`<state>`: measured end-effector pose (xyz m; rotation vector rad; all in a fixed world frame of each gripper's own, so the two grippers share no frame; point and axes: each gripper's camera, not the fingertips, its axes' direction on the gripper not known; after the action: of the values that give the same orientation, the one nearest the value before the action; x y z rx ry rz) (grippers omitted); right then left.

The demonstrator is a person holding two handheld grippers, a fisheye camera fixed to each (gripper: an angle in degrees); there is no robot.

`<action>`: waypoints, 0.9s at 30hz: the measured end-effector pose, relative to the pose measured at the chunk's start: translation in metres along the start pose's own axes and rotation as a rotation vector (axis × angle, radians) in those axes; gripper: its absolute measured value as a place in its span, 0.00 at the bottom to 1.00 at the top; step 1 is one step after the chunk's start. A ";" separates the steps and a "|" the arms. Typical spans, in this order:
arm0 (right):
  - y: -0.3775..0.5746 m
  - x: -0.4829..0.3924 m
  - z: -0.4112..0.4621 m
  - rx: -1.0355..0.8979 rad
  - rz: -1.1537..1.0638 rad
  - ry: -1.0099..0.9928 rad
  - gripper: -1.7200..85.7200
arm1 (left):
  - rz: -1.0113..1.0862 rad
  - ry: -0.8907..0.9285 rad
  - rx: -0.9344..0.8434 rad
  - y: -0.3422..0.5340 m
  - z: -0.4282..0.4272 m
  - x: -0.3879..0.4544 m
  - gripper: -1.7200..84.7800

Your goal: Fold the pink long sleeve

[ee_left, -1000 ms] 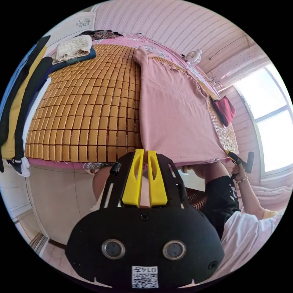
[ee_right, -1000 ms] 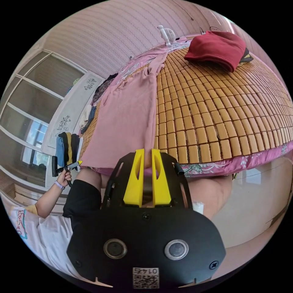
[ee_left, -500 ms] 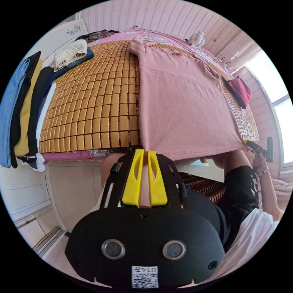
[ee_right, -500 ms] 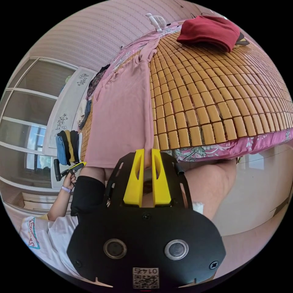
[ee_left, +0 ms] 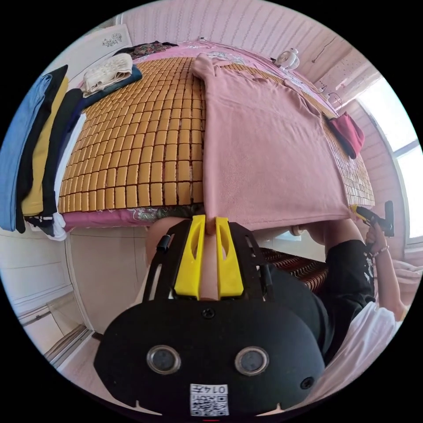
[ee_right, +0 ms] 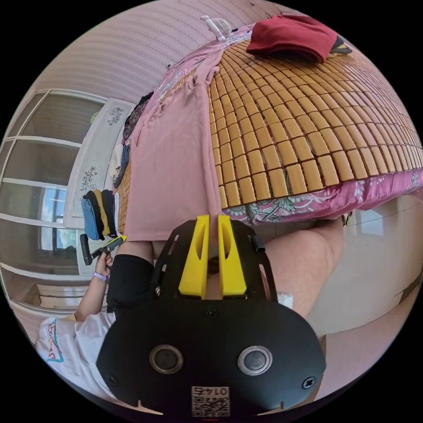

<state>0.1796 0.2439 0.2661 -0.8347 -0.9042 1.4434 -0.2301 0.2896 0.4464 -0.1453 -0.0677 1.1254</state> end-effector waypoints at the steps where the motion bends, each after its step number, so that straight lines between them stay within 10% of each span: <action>1: 0.000 0.002 -0.003 0.021 -0.004 -0.015 0.06 | 0.011 -0.013 0.004 0.001 0.000 0.003 0.08; 19: 0.004 0.051 -0.013 0.130 0.103 -0.210 0.06 | -0.114 -0.049 0.197 0.039 -0.020 -0.014 0.09; 27: -0.031 0.021 -0.022 0.234 -0.060 -0.085 0.11 | 0.203 -0.109 0.321 -0.029 -0.056 0.043 0.09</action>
<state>0.2112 0.2673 0.2841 -0.5718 -0.7987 1.5076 -0.1791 0.3117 0.3949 0.2001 0.0324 1.3304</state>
